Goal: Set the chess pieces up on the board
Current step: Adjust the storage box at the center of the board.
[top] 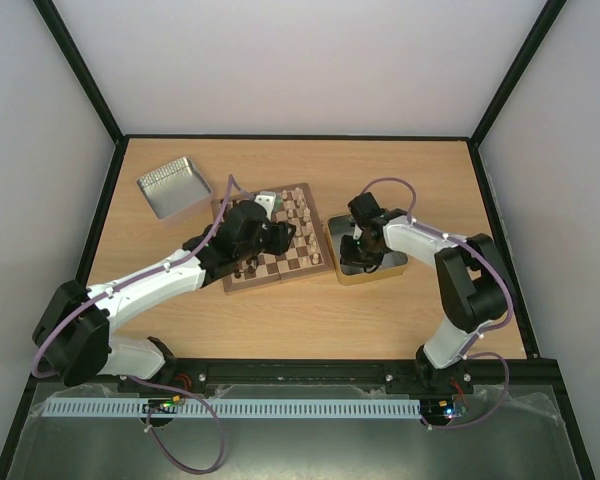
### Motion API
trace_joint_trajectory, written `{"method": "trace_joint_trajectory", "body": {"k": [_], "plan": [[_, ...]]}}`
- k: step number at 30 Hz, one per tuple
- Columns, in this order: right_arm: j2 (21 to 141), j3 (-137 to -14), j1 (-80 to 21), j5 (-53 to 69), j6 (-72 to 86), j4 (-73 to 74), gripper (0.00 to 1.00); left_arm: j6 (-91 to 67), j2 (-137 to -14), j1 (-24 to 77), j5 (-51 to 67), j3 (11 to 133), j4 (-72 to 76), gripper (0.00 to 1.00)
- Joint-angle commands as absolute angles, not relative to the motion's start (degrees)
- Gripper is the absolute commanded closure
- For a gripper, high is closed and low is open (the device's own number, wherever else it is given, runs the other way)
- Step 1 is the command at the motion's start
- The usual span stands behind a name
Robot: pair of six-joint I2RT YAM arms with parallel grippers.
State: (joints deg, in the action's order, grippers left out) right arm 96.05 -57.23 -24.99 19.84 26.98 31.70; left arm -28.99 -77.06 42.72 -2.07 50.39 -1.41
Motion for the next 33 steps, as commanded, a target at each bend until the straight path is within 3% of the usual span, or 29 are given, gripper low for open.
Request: {"method": "trace_joint_trajectory", "body": {"k": [1, 6, 9, 18, 20, 23, 28, 33], "plan": [[97.4, -55.8, -25.6, 22.6, 27.4, 30.6, 0.72, -29.4, -76.4, 42.7, -1.6, 50.2, 0.6, 0.50], [96.0, -57.7, -25.7, 12.7, 30.6, 28.6, 0.73, -29.6, -76.4, 42.7, -1.8, 50.5, 0.7, 0.50], [95.2, -62.2, -25.7, 7.0, 29.4, 29.9, 0.68, -29.3, -75.7, 42.7, -2.3, 50.5, 0.5, 0.50], [100.8, -73.8, -25.4, -15.3, 19.7, 36.8, 0.16, -26.3, -69.9, 42.6, -2.9, 50.2, -2.1, 0.49], [103.1, -76.3, -24.8, -18.4, 18.0, 37.6, 0.11, -25.3, -68.4, 42.6, -3.1, 50.0, -2.6, 0.48], [106.8, -79.6, -23.4, -19.5, 14.4, 39.1, 0.10, -23.9, -66.3, 42.4, -3.2, 49.6, -3.3, 0.47], [108.4, -79.8, -21.5, -13.9, 5.1, 41.0, 0.20, -22.9, -63.4, 42.1, -3.1, 47.8, -3.2, 0.45], [107.5, -79.5, -21.5, -11.4, -6.3, 39.4, 0.17, -23.0, -62.7, 41.8, -2.7, 46.7, -2.6, 0.44]]}}
